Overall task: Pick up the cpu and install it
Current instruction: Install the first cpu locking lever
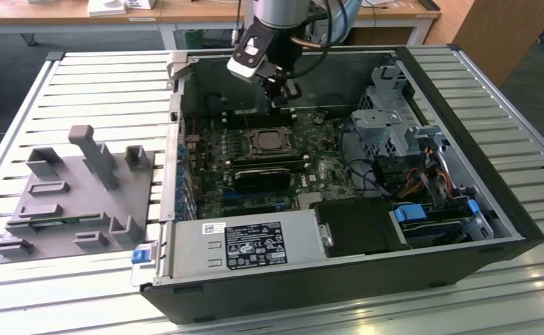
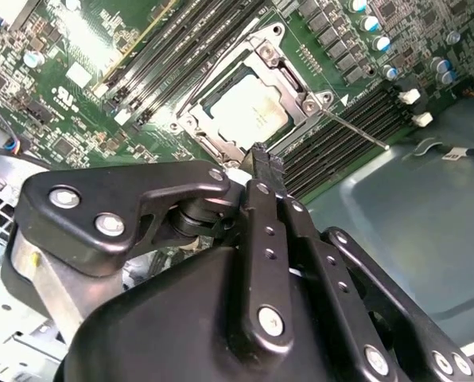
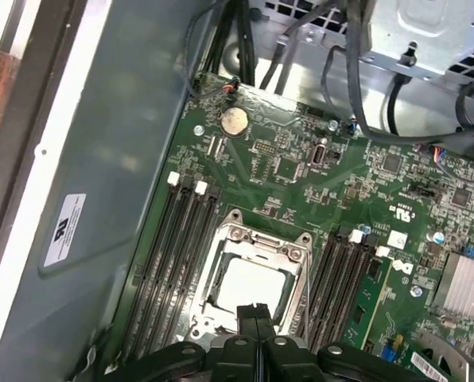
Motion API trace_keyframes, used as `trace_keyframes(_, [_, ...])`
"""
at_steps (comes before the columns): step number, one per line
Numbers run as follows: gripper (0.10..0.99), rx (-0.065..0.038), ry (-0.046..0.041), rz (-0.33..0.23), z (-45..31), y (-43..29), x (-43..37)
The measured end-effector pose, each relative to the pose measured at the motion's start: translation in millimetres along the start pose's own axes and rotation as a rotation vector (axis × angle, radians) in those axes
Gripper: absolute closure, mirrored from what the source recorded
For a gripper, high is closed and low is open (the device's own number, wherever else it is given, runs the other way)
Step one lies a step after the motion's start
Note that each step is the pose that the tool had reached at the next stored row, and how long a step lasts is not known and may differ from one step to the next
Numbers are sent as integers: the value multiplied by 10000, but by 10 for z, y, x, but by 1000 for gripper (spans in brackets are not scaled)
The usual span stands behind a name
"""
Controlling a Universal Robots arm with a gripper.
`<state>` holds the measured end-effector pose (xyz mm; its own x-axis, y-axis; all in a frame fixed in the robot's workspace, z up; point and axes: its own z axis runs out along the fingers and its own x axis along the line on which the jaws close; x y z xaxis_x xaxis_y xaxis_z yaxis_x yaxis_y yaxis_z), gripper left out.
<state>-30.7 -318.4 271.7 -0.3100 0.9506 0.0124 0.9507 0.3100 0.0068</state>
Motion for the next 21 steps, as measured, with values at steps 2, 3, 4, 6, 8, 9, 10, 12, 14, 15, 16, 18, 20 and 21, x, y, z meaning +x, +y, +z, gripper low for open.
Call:
trace_keyframes(2, [980, 3, 1, -213, 0, 0, 0])
trace_keyframes(3, [980, 4, 2, -321, 0, 0, 0])
trace_keyframes(4, [980, 5, 3, -428, 0, 0, 0])
trace_keyframes(6, [980, 8, 5, -640, 0, 0, 0])
trace_keyframes(8, [980, 10, 6, -824, 0, 0, 0])
trace_keyframes(9, [980, 12, 6, -910, 0, 0, 0])
trace_keyframes(10, [980, 12, 7, -996, 0, 0, 0])
trace_keyframes(12, [980, 14, 8, -1165, 0, 0, 0])
trace_keyframes(14, [980, 17, 9, -1332, 0, 0, 0])
trace_keyframes(15, [980, 18, 10, -1410, 0, 0, 0])
trace_keyframes(16, [980, 18, 10, -1486, 0, 0, 0])
trace_keyframes(18, [980, 20, 11, -1641, 0, 0, 0])
trace_keyframes(20, [980, 23, 12, -1817, 0, 0, 0])
trace_keyframes(21, [980, 24, 13, -1907, 0, 0, 0])
